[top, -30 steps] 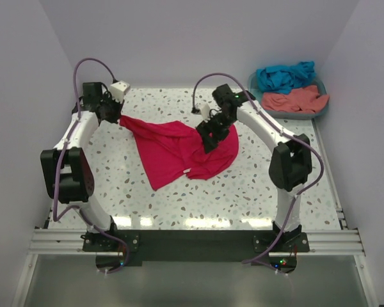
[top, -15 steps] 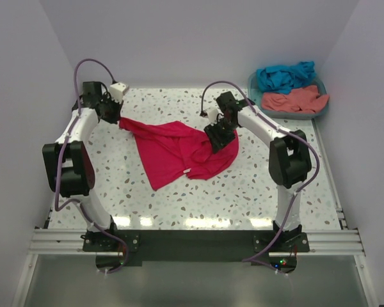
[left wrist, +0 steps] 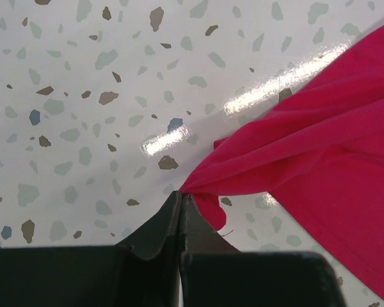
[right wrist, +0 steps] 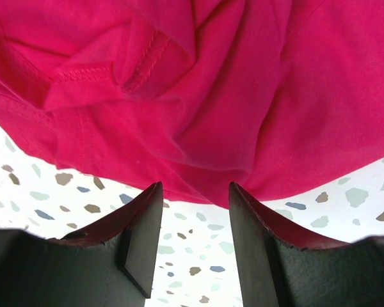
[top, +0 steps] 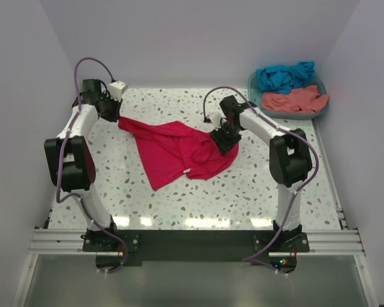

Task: Fold and stack the t-shirts
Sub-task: Flatten the tshirt out

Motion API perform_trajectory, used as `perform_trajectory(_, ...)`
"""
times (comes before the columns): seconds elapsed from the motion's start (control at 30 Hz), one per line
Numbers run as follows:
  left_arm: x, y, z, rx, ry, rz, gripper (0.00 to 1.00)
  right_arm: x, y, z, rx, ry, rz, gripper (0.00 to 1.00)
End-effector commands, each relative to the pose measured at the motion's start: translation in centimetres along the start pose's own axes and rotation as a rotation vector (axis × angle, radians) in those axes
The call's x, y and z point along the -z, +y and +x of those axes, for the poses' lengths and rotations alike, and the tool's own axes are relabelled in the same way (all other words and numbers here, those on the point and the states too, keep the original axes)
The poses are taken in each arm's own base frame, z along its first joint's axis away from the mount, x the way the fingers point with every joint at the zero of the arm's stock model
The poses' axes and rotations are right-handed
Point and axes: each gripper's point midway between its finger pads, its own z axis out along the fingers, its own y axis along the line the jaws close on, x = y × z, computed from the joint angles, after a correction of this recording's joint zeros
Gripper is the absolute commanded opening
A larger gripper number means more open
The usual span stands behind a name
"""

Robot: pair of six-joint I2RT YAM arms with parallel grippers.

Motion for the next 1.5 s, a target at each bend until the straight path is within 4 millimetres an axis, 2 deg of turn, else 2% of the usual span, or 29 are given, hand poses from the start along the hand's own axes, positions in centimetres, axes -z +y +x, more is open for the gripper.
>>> perform_trajectory(0.0, 0.7, 1.0, -1.3, 0.012, -0.023, -0.018, 0.00, 0.5, -0.7, 1.3, 0.072, 0.025, 0.010, 0.49)
perform_trajectory(0.17, 0.6, 1.1, -1.3, 0.015, -0.021, -0.015, 0.00, -0.1, -1.2, 2.5, 0.127, 0.049, 0.033, 0.48)
perform_trajectory(0.3, 0.4, 1.1, -1.2, 0.020, -0.013, -0.009, 0.00, -0.3, -1.5, 1.5, 0.124, 0.022, 0.043, 0.45)
perform_trajectory(0.37, 0.4, 1.1, -1.1, 0.020, -0.009, -0.011, 0.00, 0.4, -1.2, 0.7, 0.120, -0.006, 0.039, 0.44)
perform_trajectory(0.53, 0.4, 1.2, -1.1, 0.027, -0.004, -0.014, 0.00, 2.5, 1.7, -1.4, 0.141, -0.103, 0.019, 0.45)
perform_trajectory(0.7, 0.3, 1.0, -0.8, 0.038, 0.006, -0.011, 0.00, 3.0, 4.9, -2.9, 0.106, -0.162, 0.009, 0.43)
perform_trajectory(0.8, 0.3, 1.1, -0.8, 0.043, 0.008, -0.011, 0.00, 2.6, 6.5, -2.9, 0.051, -0.155, -0.034, 0.42)
perform_trajectory(0.93, 0.4, 1.1, -0.8, 0.045, 0.008, -0.012, 0.00, 1.1, 6.9, -1.6, -0.008, -0.085, -0.054, 0.45)
perform_trajectory(1.07, 0.4, 1.1, -0.7, 0.045, 0.012, -0.015, 0.00, 0.5, 7.3, -1.4, -0.036, -0.093, -0.066, 0.44)
perform_trajectory(1.3, 0.2, 1.2, -0.7, 0.053, 0.009, -0.013, 0.00, -2.2, 8.2, -2.0, -0.105, -0.075, -0.126, 0.46)
perform_trajectory(1.47, 0.3, 1.1, -0.7, 0.053, 0.012, -0.012, 0.00, -2.9, 8.2, -2.9, -0.122, -0.087, -0.137, 0.47)
